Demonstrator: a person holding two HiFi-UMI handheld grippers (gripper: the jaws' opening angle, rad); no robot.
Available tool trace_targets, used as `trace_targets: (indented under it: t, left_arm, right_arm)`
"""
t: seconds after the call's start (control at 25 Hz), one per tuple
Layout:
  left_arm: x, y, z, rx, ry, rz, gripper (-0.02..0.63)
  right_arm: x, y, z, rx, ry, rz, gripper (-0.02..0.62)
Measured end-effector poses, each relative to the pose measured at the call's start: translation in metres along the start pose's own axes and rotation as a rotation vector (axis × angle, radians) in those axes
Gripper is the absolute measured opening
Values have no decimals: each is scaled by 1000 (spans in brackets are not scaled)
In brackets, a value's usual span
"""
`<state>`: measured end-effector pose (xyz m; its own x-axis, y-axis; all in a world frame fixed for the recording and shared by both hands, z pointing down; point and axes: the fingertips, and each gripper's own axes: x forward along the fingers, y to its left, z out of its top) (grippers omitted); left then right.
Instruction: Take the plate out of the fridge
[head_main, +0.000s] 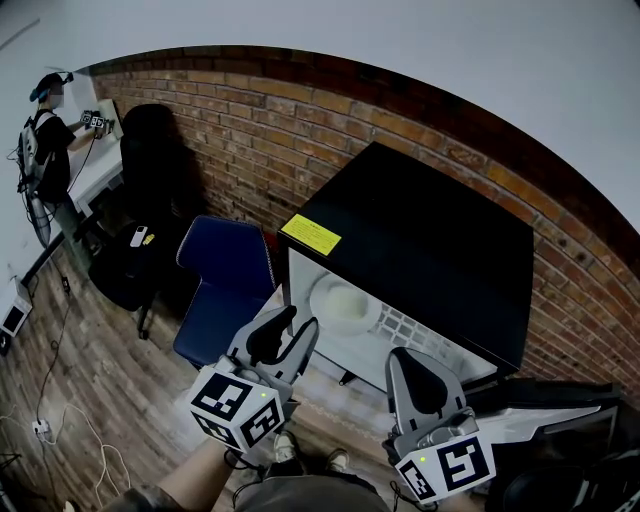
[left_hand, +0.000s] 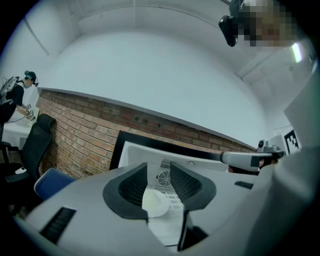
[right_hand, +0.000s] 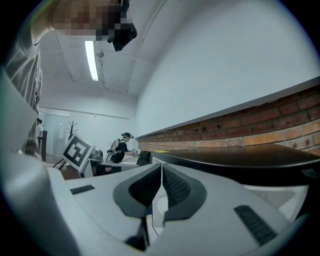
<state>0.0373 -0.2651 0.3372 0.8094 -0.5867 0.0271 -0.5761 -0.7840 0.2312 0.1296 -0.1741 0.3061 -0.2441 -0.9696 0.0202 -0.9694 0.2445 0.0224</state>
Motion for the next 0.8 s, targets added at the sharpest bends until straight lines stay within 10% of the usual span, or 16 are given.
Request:
trace_targets:
  t: [0.8]
  left_arm:
    - [40,40,-85,-445,135,-11,204]
  right_arm:
    - [25,0,-21,-2,74,40,31]
